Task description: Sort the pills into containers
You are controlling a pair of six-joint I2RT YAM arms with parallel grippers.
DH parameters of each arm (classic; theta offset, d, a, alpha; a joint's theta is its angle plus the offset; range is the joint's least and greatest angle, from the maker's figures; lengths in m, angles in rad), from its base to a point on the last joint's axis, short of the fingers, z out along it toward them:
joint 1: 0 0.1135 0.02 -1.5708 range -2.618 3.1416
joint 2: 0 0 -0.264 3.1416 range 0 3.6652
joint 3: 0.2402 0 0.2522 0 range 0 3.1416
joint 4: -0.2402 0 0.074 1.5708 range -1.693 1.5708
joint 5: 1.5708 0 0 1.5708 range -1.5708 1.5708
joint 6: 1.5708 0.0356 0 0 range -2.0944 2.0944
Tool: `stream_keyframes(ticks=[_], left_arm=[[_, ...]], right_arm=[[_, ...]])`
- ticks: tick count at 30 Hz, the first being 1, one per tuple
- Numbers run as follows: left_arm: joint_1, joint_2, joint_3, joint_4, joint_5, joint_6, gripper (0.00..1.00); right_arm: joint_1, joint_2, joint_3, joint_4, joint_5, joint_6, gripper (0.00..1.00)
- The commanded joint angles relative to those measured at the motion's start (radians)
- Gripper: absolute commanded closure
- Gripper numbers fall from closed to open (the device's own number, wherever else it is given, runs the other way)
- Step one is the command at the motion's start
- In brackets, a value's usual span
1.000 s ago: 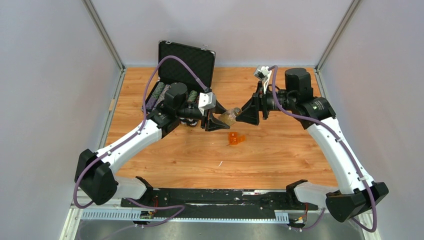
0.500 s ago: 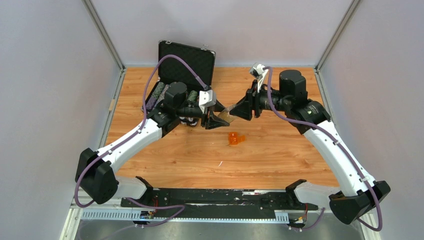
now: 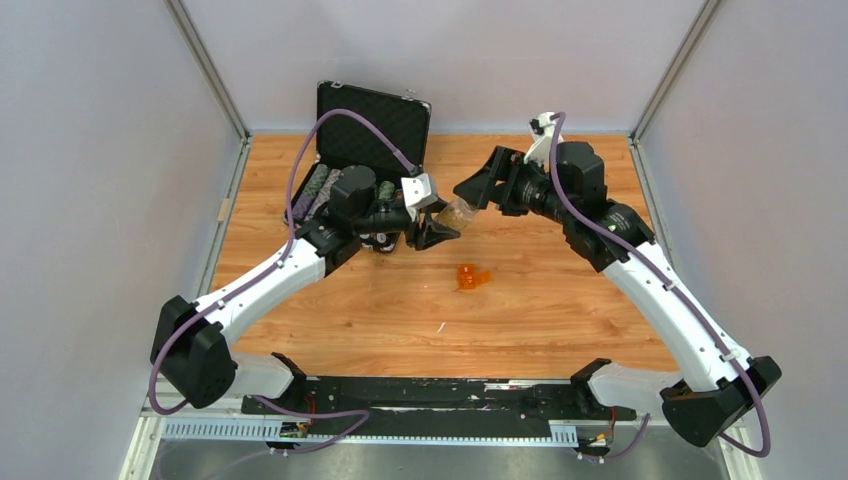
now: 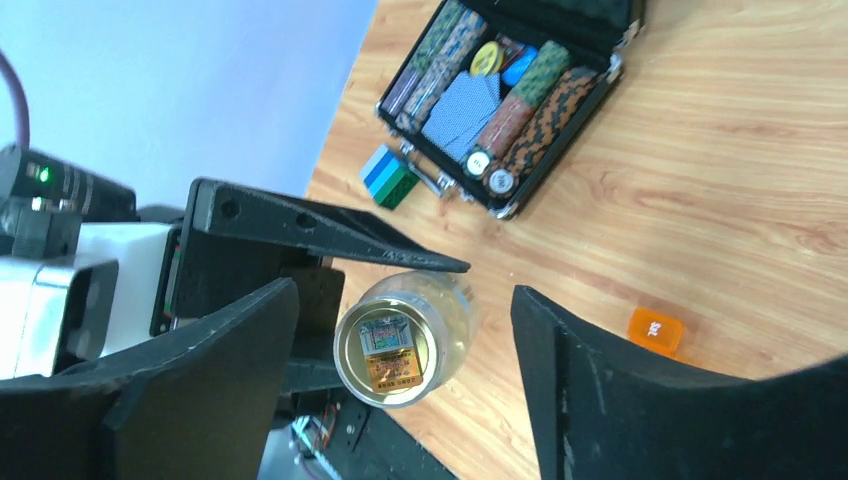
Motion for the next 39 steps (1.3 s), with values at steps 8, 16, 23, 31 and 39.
stream_keyframes(ticks=[8, 16, 23, 31, 39], left_arm=[[-0.006, -0.025, 0.007, 0.007, -0.038, 0.062, 1.0], [-0.006, -0.011, 0.046, -0.041, 0.061, 0.075, 1.0], [-0.005, -0.021, 0.033, -0.023, 0.077, 0.069, 1.0], [-0.005, -0.024, 0.028, -0.01, 0.094, 0.057, 1.0], [-0.005, -0.022, 0.029, 0.0, 0.095, 0.057, 1.0]], right_arm=[[-0.022, -0.049, 0.085, -0.015, -0.134, -0.436, 0.02], [-0.026, -0.003, 0.198, -0.227, -0.273, -0.658, 0.14], [-0.028, 0.063, 0.254, -0.341, -0.333, -0.712, 0.26], [-0.026, 0.099, 0.269, -0.343, -0.273, -0.677, 0.25], [-0.025, 0.119, 0.282, -0.334, -0.267, -0.64, 0.5]])
